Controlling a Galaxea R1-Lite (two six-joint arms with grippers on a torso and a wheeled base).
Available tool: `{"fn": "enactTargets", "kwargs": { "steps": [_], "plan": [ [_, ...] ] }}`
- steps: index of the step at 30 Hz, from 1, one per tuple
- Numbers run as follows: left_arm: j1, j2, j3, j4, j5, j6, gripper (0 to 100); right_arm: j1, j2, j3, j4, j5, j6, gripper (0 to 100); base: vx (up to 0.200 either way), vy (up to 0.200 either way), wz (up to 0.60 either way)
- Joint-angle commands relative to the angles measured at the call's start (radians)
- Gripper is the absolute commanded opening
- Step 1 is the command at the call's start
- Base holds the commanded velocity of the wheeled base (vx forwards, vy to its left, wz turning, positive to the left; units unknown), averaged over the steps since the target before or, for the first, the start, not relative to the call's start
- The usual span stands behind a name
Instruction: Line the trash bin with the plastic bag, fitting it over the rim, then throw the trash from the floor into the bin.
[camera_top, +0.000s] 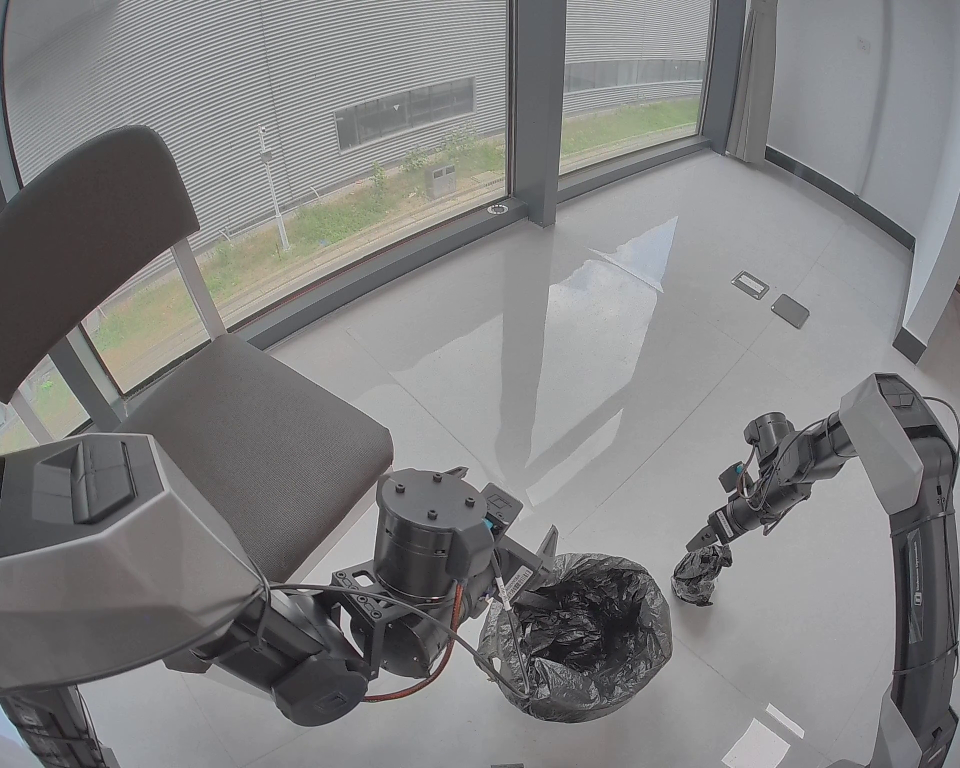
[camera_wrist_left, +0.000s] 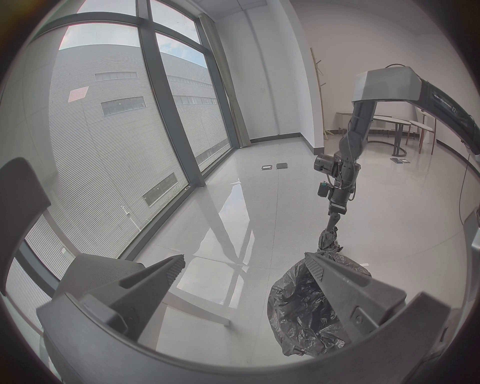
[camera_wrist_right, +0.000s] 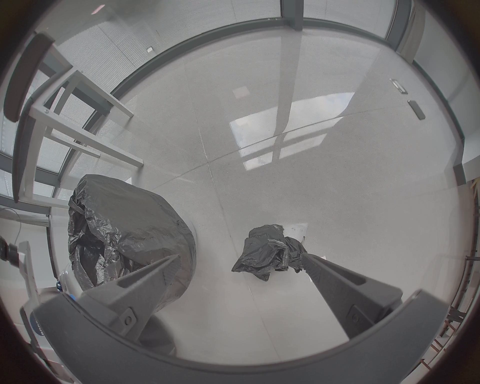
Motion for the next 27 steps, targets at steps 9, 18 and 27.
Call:
{"fn": "enactTargets", "kwargs": {
  "steps": [9,18,27],
  "plan": [
    [-0.035,0.071,0.031,-0.174,-0.087,-0.027,100,-0.02,0.032,-0.034,0.047,0.0,0.001,100,-0.022,0.0,0.0],
    [-0.032,0.069,0.031,-0.181,-0.092,-0.047,100,-0.02,0.032,-0.028,0.036,-0.003,0.001,100,-0.2,0.0,0.0],
    [-0.037,0.101,0.024,-0.264,-0.119,-0.065,100,-0.029,0.035,-0.028,-0.061,-0.022,0.012,100,-0.111,0.0,0.0]
  ]
}}
